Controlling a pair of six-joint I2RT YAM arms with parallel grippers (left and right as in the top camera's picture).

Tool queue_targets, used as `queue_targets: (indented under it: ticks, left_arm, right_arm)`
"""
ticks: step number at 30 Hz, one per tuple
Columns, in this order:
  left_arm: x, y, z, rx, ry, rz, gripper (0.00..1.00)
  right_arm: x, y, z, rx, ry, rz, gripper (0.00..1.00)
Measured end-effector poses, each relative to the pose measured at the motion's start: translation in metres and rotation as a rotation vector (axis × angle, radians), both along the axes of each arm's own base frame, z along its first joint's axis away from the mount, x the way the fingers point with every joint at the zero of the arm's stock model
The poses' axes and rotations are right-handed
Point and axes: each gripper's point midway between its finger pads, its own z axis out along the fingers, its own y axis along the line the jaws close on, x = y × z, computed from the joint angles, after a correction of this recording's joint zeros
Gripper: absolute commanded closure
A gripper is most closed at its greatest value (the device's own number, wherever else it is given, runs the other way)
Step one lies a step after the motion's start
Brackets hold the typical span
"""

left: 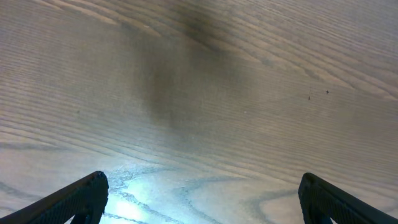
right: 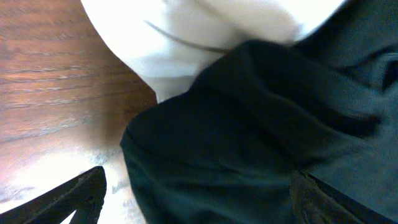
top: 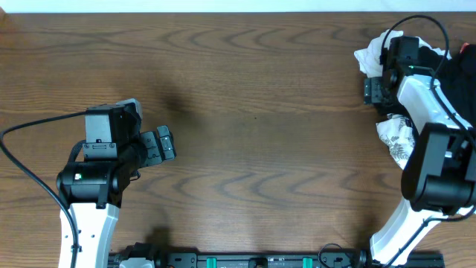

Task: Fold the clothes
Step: 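Reach the right gripper into the pile and grasp the black T-shirt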

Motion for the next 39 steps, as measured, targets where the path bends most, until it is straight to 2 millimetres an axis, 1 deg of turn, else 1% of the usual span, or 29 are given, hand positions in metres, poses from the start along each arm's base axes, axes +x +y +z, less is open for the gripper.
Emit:
queue_targets:
  ticks: [6,9,11,12,13,17,20,23,24,25,27,29,32,34,35,37,39]
  left_arm:
    - [0.0,0.0,0.0,0.0,0.0,0.0,0.02]
    - [0.0,0.0,0.0,0.0,-0.002,0.0,0.02]
    - [0.001,0.0,0.001,0.0,-0.004,0.0,0.02]
    - [0.001,0.0,0.001,0.0,-0.004,0.0,0.02]
    - [0.001,0.0,0.001,0.0,-0.004,0.0,0.02]
    - [0.001,0.0,0.001,0.0,-0.004,0.0,0.02]
    - [0.001,0.0,0.001,0.0,-0.004,0.0,0.02]
    - [0.001,0.0,0.001,0.0,-0.004,0.0,0.02]
    - [0.001,0.0,0.001,0.0,-0.004,0.0,0.02]
    - [0.001,0.0,0.001,0.0,-0.004,0.0,0.02]
    - [0.001,0.0,0.001,0.0,-0.004,0.0,0.02]
    - [0.001,0.0,0.001,0.0,-0.004,0.0,0.02]
    - [0.001,0.0,0.001,0.0,-0.004,-0.001,0.02]
    - [0.001,0.0,0.001,0.0,-0.004,0.0,0.02]
    - [0.001,0.0,0.001,0.0,-0.004,-0.001,0.02]
    - [0.001,0.0,0.001,0.0,-0.004,0.0,0.02]
    - [0.001,0.0,0.001,0.0,-0.004,0.0,0.02]
  right_arm:
    - [-0.005,0.001,-0.032,0.007,0.068,0.001,0.11]
    - [-0.002,0.002,-0.032,-0.002,0.063,0.003,0.2]
    - [-0.002,0.002,-0.034,0.0,0.063,-0.002,0.3]
    - [-0.002,0.002,-0.034,-0.001,0.062,-0.004,0.37]
    - [-0.002,0.002,-0.035,-0.001,0.064,-0.006,0.47]
    - [-0.004,0.001,-0.037,0.001,0.067,-0.025,0.69]
    - [-0.004,-0.001,-0.035,-0.011,0.062,-0.049,0.83]
    - [-0.005,-0.004,-0.03,-0.022,0.054,-0.059,0.94]
    - [-0.004,-0.004,-0.028,-0.023,0.049,-0.06,0.96]
    - [-0.004,-0.004,-0.021,-0.027,0.037,-0.063,0.97]
    - [-0.001,-0.005,-0.002,-0.033,-0.003,-0.069,0.99]
    - [0.003,-0.006,0.026,-0.041,-0.06,-0.07,0.99]
    - [0.005,-0.006,0.085,-0.056,-0.182,-0.073,0.99]
    - [0.003,-0.006,0.125,-0.063,-0.265,-0.074,0.99]
    - [0.001,-0.005,0.138,-0.066,-0.292,-0.074,0.99]
    - [-0.004,-0.002,0.164,-0.069,-0.342,-0.068,0.99]
    - [-0.007,0.003,0.172,-0.068,-0.352,-0.059,0.99]
